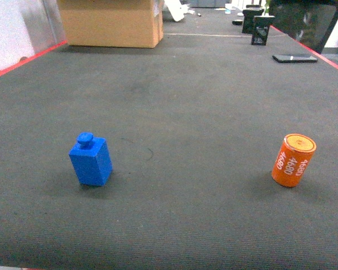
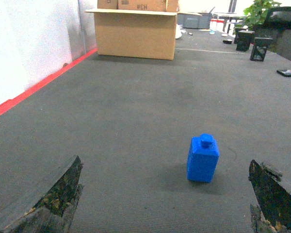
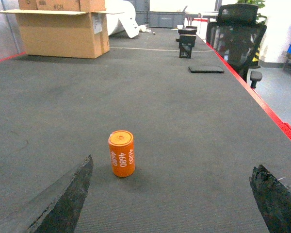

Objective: Sort blue parts and orange caps into right shelf containers

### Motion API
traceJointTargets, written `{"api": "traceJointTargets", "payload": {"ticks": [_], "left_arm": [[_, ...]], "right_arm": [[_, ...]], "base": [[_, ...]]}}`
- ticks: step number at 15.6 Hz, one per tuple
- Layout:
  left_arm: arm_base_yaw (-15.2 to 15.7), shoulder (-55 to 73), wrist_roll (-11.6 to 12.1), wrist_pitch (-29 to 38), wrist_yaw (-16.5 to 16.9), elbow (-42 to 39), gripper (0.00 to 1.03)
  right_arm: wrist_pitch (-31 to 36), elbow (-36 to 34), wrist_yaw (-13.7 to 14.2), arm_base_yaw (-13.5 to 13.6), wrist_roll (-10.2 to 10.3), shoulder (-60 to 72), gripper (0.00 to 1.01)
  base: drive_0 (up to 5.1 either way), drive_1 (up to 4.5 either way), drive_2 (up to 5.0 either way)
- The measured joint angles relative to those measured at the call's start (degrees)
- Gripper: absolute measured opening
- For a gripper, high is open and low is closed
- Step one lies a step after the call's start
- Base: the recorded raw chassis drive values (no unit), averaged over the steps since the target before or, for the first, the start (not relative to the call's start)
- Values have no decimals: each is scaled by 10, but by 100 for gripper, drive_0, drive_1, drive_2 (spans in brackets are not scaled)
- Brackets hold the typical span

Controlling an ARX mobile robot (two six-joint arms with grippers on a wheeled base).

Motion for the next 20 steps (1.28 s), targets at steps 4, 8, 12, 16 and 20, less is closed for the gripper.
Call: {"api": "traceJointTargets", "payload": {"ticks": [4,8,12,16,20], "left_arm": [[0,0,0,0,0,0,98],[0,0,0,0,0,0,98],[0,0,0,0,0,0,98],[0,0,0,0,0,0,98],[0,0,0,0,0,0,98]], "right_arm": [[0,0,0,0,0,0,98],[0,0,0,0,0,0,98],[0,0,0,0,0,0,98],[0,0,0,0,0,0,98],[0,0,0,0,0,0,98]], "base": [[0,0,0],[0,0,0],[0,0,0],[0,0,0],[0,0,0]]}}
